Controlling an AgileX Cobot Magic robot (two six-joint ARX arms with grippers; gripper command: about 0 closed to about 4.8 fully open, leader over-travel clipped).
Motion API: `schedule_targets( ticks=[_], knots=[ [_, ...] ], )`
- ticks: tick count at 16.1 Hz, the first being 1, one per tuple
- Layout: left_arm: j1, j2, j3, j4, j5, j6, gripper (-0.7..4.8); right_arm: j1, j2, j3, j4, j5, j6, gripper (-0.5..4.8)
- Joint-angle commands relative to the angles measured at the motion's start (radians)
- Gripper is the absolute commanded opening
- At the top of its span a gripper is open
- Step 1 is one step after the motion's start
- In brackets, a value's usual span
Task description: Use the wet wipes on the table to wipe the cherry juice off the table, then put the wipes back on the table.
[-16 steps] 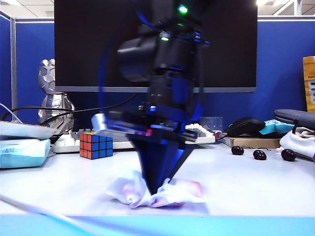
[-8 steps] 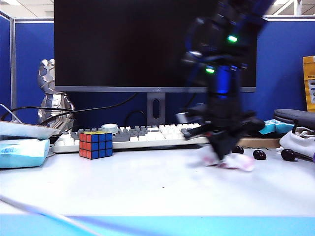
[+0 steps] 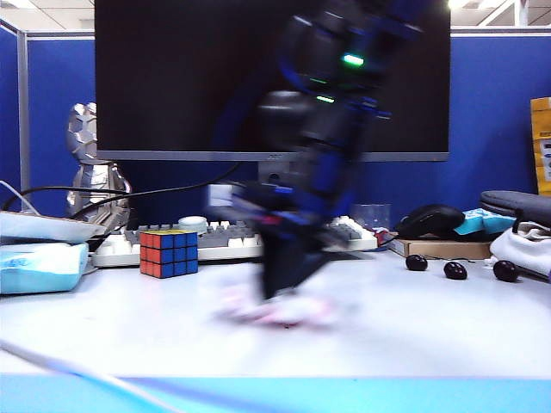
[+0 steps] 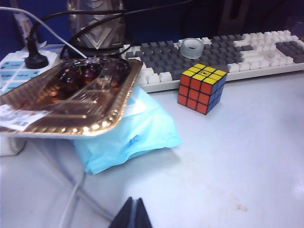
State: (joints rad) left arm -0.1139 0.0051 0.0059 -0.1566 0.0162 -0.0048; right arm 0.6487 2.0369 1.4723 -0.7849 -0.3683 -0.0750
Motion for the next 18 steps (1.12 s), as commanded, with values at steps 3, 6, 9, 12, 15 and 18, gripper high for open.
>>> schedule_targets(
  ticks=[3,6,9,12,15,18],
  knots=[
    [0.002,-0.003,-0.001,-0.010,0.006,-0.003,-0.02,0.141,-0.003,0.002,-0.093,0.142,-0.068,-0.06],
    [0.002,-0.003,-0.001,-0.010,0.006,-0.004,-0.02,0.108,0.013,0.002,-0.156,0.465,-0.087,-0.06],
    [0.002,-0.003,-0.001,-0.010,0.006,-0.004,-0.02,0.011,0.036,0.002,-0.042,0.589,-0.086,-0.06],
    [0.002,-0.003,-0.001,-0.010,0.006,-0.003,-0.02,-0.113,0.039,0.002,0.220,0.605,-0.082,-0.06],
    [0.002,-0.003,-0.001,-0.010,0.006,-0.004,-0.02,-0.162,0.039,0.003,0.312,0.730,-0.078,-0.06],
    [0.002,-0.003,-0.001,-0.010,0.006,-0.003,-0.02,-0.181,0.037,0.037,0.251,0.816,-0.075,-0.05]
  ],
)
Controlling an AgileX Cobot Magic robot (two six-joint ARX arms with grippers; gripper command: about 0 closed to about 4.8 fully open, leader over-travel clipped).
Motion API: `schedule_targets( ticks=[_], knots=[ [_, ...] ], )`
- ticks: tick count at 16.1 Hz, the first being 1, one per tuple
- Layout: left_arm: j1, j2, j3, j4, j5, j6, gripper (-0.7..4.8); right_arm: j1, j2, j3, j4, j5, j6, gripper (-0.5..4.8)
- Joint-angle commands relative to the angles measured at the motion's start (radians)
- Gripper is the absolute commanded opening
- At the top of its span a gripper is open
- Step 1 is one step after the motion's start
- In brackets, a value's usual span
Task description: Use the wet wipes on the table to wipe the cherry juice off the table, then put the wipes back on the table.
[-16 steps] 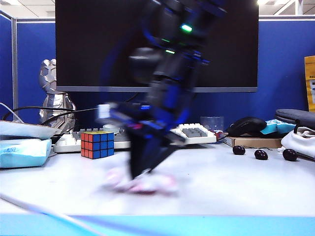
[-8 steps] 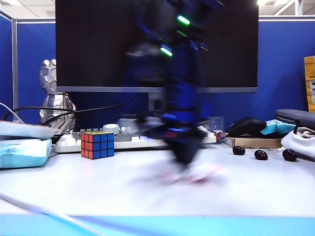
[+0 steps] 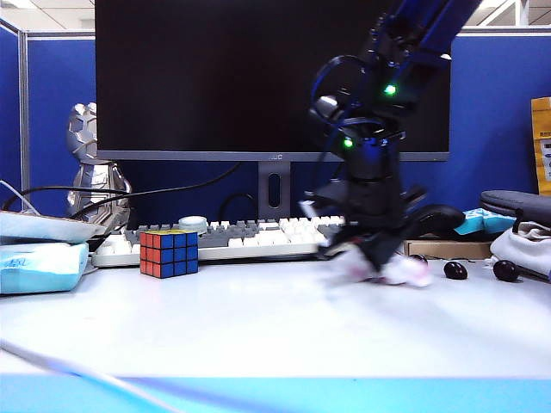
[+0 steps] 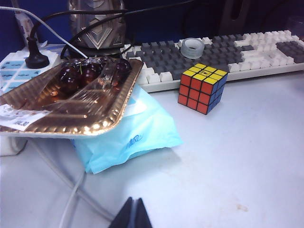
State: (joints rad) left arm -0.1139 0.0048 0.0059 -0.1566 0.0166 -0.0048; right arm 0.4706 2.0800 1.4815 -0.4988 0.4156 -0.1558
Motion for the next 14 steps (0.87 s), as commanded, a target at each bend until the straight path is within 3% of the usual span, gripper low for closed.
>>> schedule_targets(
  ticks=[1,2,3,4,5,6,12,13,14],
  knots=[
    [0.002,-0.003,-0.001,-0.010,0.006,-0.003,-0.02,-0.002,-0.006,0.049,-0.056,0.026,0.006,-0.05],
    [0.002,-0.003,-0.001,-0.010,0.005,-0.004,-0.02,0.002,-0.006,0.080,-0.076,-0.002,0.006,0.30],
    [0.002,-0.003,-0.001,-0.010,0.006,-0.004,-0.02,0.006,-0.011,0.124,-0.118,-0.052,0.020,1.40],
    [0.002,-0.003,-0.001,-0.010,0.006,-0.004,-0.02,0.006,-0.013,0.159,-0.156,-0.068,0.036,1.78],
    [0.002,-0.003,-0.001,-0.010,0.006,-0.003,-0.02,0.006,-0.015,0.191,-0.194,-0.085,0.051,1.55],
    [0.002,-0.003,-0.001,-0.010,0.006,-0.003,-0.02,0.006,-0.019,0.230,-0.247,-0.105,0.059,1.00],
    [0.002,-0.003,-0.001,-0.010,0.006,-0.004,-0.02,0.006,-0.107,0.443,-0.367,-0.131,0.073,0.80],
    [0.002,-0.003,-0.001,-0.010,0.006,-0.003,-0.02,0.006,-0.146,0.493,-0.373,-0.131,0.083,0.07],
    [0.002,-0.003,-0.001,-0.010,0.006,-0.004,-0.02,0.006,-0.174,0.518,-0.373,-0.131,0.085,-0.05]
  ],
)
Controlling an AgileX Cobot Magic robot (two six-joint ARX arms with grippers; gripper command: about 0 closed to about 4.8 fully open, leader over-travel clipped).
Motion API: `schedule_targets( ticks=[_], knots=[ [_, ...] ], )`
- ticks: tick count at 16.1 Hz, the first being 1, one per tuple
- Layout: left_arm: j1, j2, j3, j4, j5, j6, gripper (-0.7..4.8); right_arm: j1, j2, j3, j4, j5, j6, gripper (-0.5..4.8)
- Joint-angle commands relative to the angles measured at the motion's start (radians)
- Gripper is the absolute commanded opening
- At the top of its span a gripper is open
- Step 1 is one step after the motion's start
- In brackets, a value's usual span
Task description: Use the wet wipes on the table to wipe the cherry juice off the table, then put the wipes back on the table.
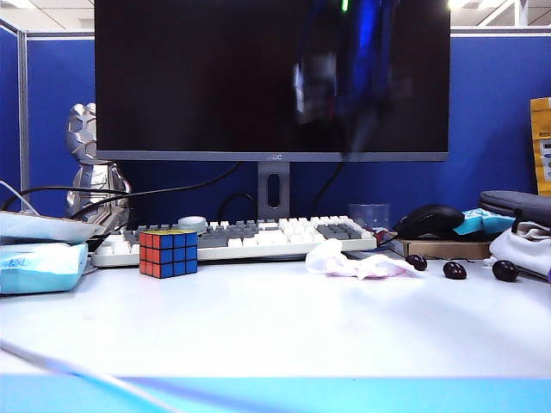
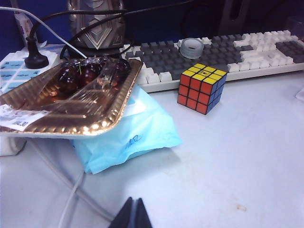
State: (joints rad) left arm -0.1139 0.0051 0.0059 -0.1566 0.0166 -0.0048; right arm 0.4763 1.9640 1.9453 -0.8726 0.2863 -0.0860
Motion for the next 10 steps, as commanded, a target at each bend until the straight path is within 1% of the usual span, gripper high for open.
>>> schedule_targets(
  ticks=[1,5,8,10],
  knots=[
    [0.002,-0.003,-0.001,-0.010,0.006,-0.003,-0.02,0.001,-0.092,0.083,0.002,-0.001,0.020,-0.05],
    [0.002,-0.003,-0.001,-0.010,0.006,-0.004,-0.02,0.001,-0.286,0.195,0.000,-0.001,0.019,-0.05],
    [0.002,-0.003,-0.001,-0.010,0.006,-0.003,-0.02,0.001,-0.436,0.225,-0.007,-0.001,0.019,-0.04],
    [0.002,-0.003,-0.001,-0.010,0.006,-0.003,-0.02,0.001,-0.582,0.227,-0.020,-0.001,0.020,-0.05]
  ],
)
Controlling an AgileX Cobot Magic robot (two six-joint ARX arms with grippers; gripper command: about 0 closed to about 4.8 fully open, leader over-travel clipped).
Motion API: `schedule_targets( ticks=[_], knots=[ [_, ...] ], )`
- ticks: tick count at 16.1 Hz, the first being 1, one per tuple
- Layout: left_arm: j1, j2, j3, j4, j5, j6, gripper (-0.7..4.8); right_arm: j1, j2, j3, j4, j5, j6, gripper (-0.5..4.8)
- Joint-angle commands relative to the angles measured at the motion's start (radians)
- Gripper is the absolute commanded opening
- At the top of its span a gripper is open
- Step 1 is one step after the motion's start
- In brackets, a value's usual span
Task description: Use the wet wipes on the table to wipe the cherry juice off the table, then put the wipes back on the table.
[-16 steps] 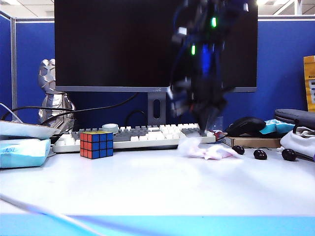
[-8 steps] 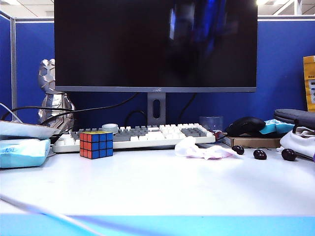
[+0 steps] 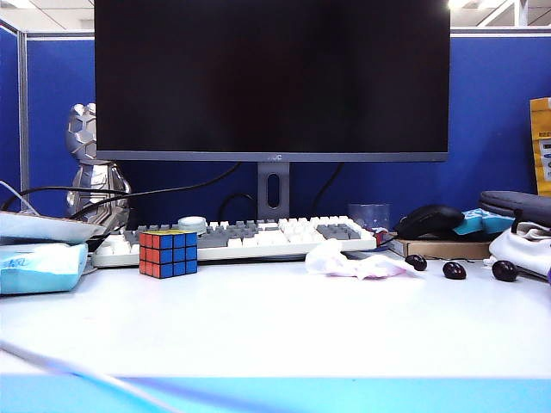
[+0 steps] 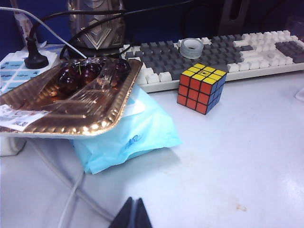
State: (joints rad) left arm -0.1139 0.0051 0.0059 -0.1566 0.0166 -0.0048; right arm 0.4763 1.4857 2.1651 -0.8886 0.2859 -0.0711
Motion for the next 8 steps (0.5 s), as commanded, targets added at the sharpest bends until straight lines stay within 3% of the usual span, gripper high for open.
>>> schedule_targets(
  ticks=[1,6,8],
  knots=[
    [0.002,-0.003,-0.001,-0.010,0.006,-0.003,-0.02,0.001,-0.154,0.007,-0.021,0.002,0.007,-0.05],
    [0.002,-0.003,-0.001,-0.010,0.006,-0.003,-0.02,0.000,-0.471,-0.022,-0.267,0.006,0.012,-0.05],
    [0.002,-0.003,-0.001,-0.010,0.006,-0.003,-0.02,-0.001,-0.597,-0.174,-0.224,0.002,0.011,-0.05]
  ],
)
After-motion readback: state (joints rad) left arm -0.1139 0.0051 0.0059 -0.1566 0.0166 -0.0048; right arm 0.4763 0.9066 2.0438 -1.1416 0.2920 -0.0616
